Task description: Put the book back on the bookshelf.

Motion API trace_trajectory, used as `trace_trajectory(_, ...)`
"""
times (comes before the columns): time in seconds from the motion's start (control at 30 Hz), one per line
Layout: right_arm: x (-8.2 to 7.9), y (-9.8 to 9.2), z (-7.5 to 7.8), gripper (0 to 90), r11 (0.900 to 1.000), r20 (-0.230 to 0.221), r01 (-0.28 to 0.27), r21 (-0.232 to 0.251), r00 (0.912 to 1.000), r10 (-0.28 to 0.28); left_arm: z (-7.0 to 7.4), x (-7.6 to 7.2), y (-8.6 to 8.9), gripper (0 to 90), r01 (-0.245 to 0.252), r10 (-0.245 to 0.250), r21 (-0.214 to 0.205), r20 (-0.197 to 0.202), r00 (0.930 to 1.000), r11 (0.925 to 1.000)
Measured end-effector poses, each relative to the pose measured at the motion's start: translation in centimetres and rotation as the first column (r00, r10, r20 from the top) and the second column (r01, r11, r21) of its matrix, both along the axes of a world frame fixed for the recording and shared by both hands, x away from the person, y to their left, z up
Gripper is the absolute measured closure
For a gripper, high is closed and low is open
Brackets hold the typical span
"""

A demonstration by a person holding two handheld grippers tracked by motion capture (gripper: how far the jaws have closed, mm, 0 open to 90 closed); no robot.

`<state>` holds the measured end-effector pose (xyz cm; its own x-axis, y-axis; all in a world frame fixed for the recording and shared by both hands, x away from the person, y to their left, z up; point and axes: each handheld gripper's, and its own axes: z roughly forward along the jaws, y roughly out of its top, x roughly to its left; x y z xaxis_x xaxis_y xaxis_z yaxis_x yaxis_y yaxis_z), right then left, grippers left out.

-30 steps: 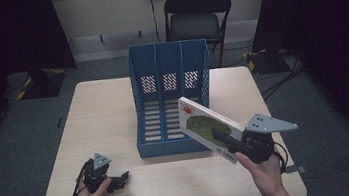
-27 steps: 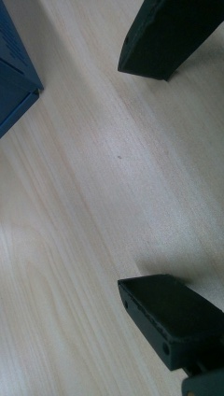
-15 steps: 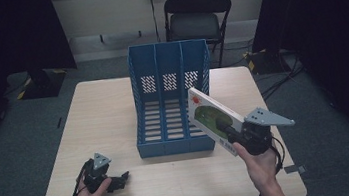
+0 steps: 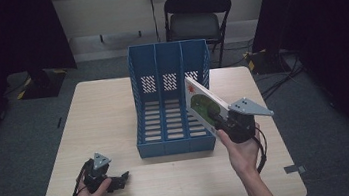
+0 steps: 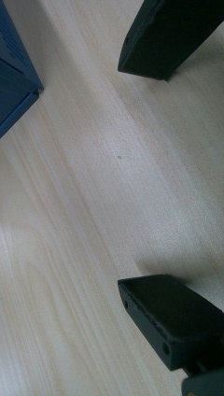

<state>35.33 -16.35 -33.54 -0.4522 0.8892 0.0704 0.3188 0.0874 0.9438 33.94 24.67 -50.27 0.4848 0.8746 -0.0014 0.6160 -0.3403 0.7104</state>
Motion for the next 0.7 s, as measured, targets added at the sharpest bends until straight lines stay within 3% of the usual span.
trace_trajectory(0.3,1.1,0.6,-0.5,76.5,0.9980,-0.003,0.062,0.008,0.9981,-0.062,0.0,0.0,0.0,0.0,0.000,0.000,0.000,0.000,1.0000,1.0000)
trace_trajectory(0.7,4.1,1.8,-1.5,76.5,0.9882,-0.035,0.153,0.007,0.9877,-0.152,0.0,0.0,0.0,0.0,0.000,0.000,-0.003,-0.002,1.0000,1.0000)
